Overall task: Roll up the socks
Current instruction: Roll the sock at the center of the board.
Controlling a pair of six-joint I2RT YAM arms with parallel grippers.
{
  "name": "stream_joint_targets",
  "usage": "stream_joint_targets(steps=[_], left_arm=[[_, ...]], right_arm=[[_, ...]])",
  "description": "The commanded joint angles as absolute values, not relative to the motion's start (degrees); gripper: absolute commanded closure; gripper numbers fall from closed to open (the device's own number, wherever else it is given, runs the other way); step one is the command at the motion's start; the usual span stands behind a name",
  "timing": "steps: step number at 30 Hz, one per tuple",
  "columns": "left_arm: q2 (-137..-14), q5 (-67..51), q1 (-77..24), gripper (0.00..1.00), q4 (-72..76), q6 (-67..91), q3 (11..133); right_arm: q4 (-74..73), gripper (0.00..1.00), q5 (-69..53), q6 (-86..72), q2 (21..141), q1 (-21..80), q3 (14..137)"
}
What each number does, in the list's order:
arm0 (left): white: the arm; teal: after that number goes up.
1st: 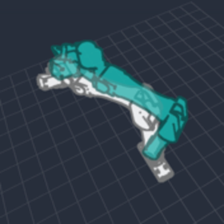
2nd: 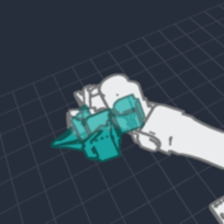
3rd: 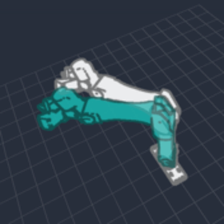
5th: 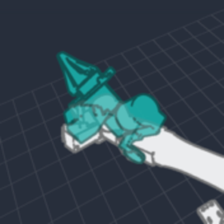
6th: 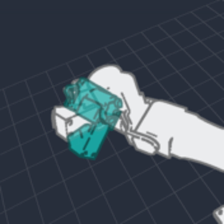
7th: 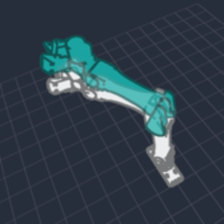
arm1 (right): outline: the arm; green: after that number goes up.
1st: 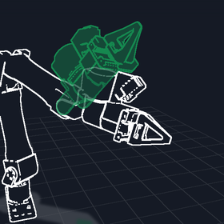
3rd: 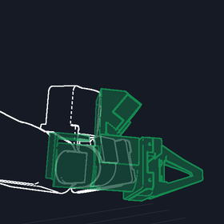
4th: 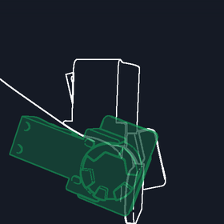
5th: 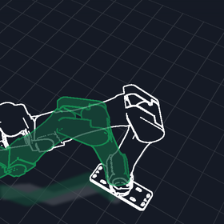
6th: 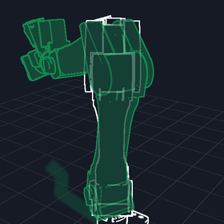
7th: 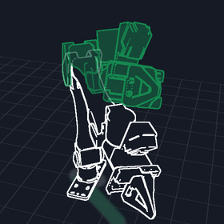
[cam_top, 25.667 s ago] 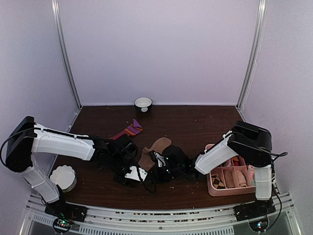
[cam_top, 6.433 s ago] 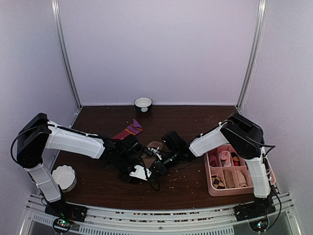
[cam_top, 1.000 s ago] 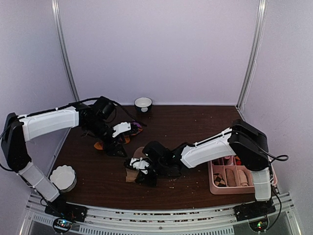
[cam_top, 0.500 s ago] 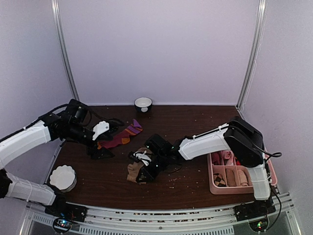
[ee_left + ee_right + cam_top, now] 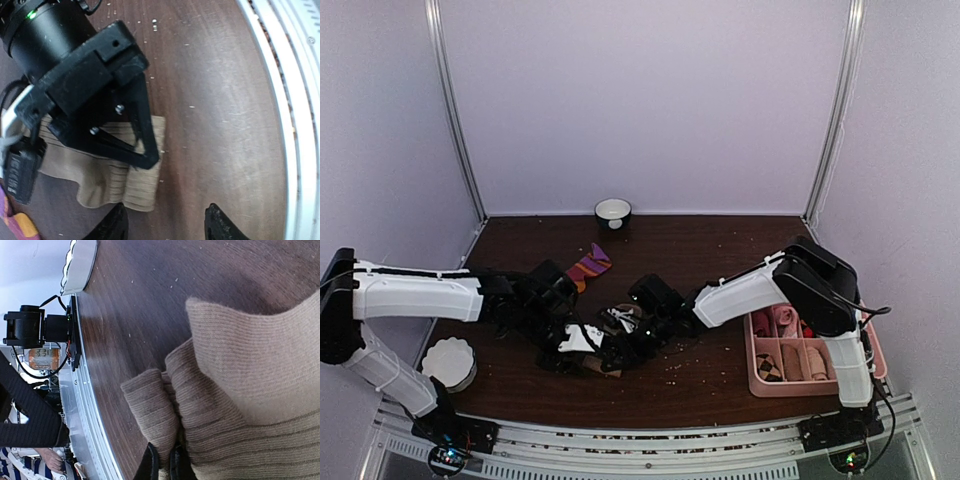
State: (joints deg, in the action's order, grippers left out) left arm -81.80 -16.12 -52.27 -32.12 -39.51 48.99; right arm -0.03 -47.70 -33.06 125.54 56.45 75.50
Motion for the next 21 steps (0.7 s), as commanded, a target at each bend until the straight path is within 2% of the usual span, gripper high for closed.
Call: stream_joint_targets(steps=[1,3,9,16,21], left_arm=[[-83.81,-9.41,-53.38,0.47,-24.29,-42.85,49.71],[-86.06,-8.88,-53.66,0.50,-24.42,-43.99,50.44],[-90.90,-8.74,-54.00,0.68,-24.74,-45.20,51.22],[-93.46,-9.81,-54.94,0.73,-24.70,-44.21,52.64],[-96.51,-11.04,-56.26,0.87,-24.44,-43.33,54.24]], right_arm=[[-12.03,1.00,-43.64,-34.73,129.46,56.49,72.56],[-11.85,1.00,-44.03,-34.83,129.46,56.51,72.40],[-11.20,1.00,-44.61,-34.94,129.46,56.43,72.61],[-10.46,1.00,-44.46,-35.10,128.44,56.25,70.35],[-8.02,1.00,-43.86,-36.40,126.27,56.04,66.79]])
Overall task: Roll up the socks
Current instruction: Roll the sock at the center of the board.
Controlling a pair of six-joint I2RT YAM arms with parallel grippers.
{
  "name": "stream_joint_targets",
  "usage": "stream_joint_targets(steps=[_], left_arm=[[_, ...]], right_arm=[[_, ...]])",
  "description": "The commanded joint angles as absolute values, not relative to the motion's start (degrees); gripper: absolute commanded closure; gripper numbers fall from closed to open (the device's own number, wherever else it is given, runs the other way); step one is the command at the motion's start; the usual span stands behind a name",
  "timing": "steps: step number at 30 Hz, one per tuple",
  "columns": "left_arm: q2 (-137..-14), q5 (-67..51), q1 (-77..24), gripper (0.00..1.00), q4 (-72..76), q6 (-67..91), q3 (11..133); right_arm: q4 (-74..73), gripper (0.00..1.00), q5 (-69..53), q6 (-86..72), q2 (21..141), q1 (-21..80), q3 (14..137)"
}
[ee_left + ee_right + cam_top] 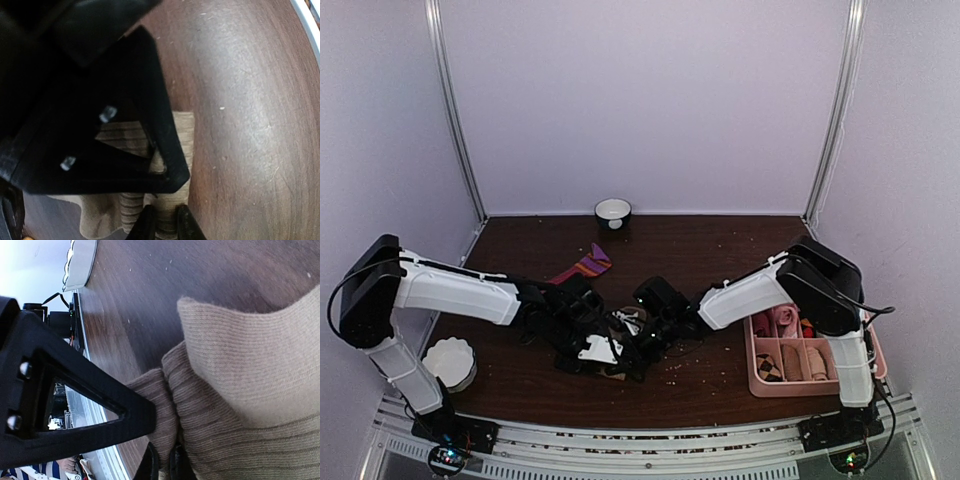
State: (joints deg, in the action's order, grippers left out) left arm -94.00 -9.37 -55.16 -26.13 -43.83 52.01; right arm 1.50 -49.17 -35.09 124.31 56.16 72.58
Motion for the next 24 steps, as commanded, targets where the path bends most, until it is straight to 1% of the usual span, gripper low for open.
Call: stream_joint_targets(steps=[1,5,9,11,12,17,18,19,21,22,23,24], left_arm=[[-97.69,-11.18,-56.33,0.89,-24.67,-42.96,54.83],[-100.00,-11.75,-56.38,0.92,-25.84,-42.06,55.85],[-101.38,-12.82,-56.43,0.92,-27.15,-41.13,58.16],[-102.89,-13.48,-56.43,0.97,-28.27,-40.29,60.61],[-103.72,-14.08,-56.43,1.00,-28.79,-39.92,61.78],[-107.43,-18.79,-56.10,1.00,-31.56,-36.75,65.49],[-107.75,-19.39,-55.97,1.00,-31.43,-35.91,65.26],[-108.13,-19.94,-55.68,1.00,-31.43,-35.44,65.19],[-109.39,-21.39,-54.54,1.00,-32.76,-34.93,66.10],[-110.21,-22.30,-53.60,1.00,-33.96,-34.79,66.93],[-111.06,-22.78,-52.93,1.00,-34.83,-34.62,67.65],[-111.76,-23.03,-52.35,1.00,-35.45,-34.55,68.08]], right_arm=[[-7.37,1.00,-43.36,-36.75,125.42,55.95,65.87],[-4.16,1.00,-41.27,-38.80,123.23,55.26,62.33],[-3.52,1.00,-39.29,-38.97,121.76,54.75,60.22],[-2.72,0.98,-38.17,-39.20,120.63,54.58,58.62],[-2.15,0.94,-37.51,-39.48,120.06,54.38,57.31],[-0.41,0.53,-30.34,-37.51,115.19,53.95,53.05],[-0.21,0.40,-29.09,-37.23,114.35,53.68,52.55],[0.04,0.32,-28.00,-37.05,113.46,53.56,52.03],[0.18,0.24,-25.56,-36.92,111.78,52.94,51.05],[0.12,0.11,-24.49,-36.98,110.91,52.54,50.43],[0.02,0.01,-23.30,-36.94,110.00,52.12,49.86],[-0.11,0.00,-22.33,-36.83,108.99,51.78,49.11]])
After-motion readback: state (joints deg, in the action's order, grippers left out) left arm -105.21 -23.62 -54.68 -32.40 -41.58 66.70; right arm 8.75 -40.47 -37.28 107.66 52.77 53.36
